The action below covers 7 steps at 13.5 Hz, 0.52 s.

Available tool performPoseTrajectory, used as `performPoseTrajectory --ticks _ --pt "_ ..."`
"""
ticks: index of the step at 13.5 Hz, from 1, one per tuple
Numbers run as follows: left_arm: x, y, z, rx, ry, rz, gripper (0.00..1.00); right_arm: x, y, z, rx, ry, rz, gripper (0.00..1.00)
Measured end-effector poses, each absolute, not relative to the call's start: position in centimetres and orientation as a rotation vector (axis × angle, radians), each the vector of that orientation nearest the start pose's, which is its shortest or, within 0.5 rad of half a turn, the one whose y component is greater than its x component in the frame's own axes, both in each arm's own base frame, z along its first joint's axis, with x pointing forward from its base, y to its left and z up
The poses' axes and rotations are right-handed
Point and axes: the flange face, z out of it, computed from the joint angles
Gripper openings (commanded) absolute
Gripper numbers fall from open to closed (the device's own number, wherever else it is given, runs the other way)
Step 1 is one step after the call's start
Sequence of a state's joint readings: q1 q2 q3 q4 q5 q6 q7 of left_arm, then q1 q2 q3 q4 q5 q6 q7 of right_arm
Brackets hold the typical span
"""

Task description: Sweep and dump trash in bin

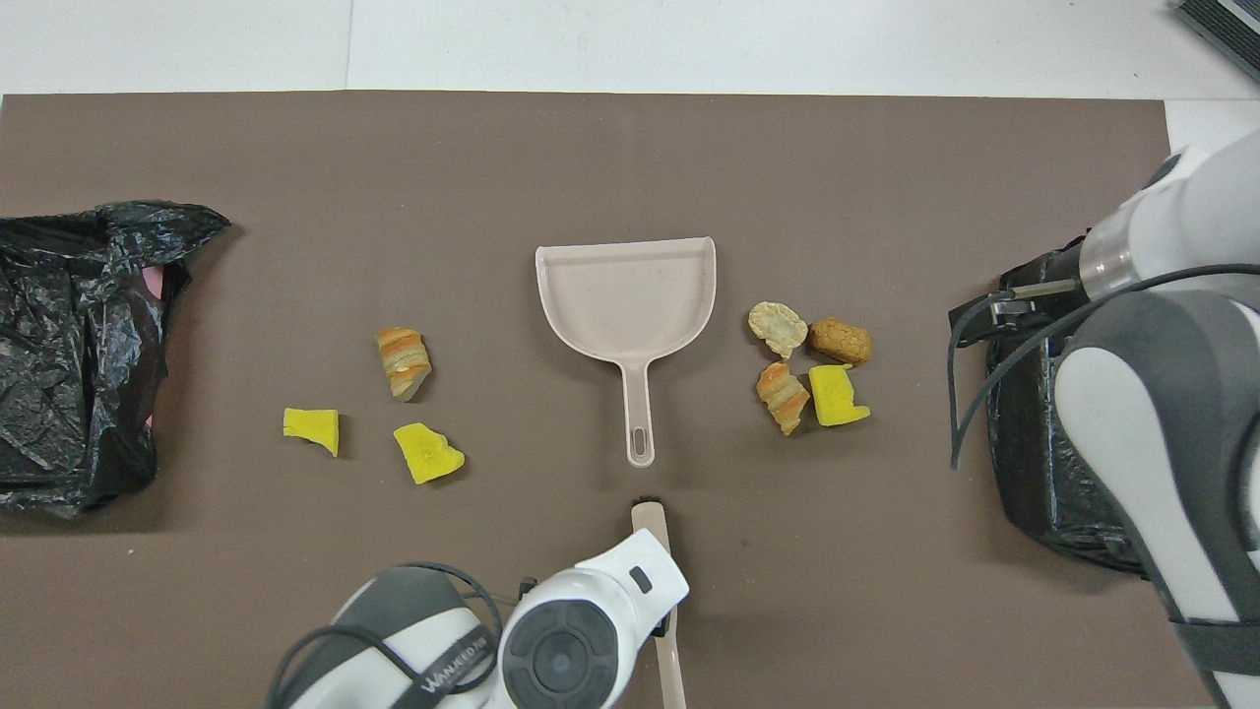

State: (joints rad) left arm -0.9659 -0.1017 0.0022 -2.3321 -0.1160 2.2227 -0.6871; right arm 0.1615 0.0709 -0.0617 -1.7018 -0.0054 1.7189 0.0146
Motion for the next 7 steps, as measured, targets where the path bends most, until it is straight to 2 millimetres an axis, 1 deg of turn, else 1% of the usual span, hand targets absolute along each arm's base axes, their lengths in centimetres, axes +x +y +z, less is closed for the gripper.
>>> performPoseTrajectory --ticks 2,4,5,6,7 --pt "23.9 -43.4 36.6 -3.191 0.261 0.105 1.0 58.4 7.6 51.7 -3.151 -0.179 0.087 1.0" --pt "20.7 -45.4 35.1 -3.183 0.22 0.113 1.0 59.0 8.8 49.9 -3.152 -0.206 0.117 1.0" --pt "19.3 -46.2 34.1 -3.178 0.201 0.115 0.87 59.0 9.1 49.3 -3.153 -0.214 0.133 1.0" --pt "18.3 -46.9 33.0 -3.174 0.189 0.116 0.8 58.9 9.5 48.8 -3.152 -0.225 0.15 1.0" --pt "18.0 -47.2 32.2 -3.172 0.181 0.115 0.79 58.7 9.9 48.4 -3.152 -0.237 0.164 1.0"
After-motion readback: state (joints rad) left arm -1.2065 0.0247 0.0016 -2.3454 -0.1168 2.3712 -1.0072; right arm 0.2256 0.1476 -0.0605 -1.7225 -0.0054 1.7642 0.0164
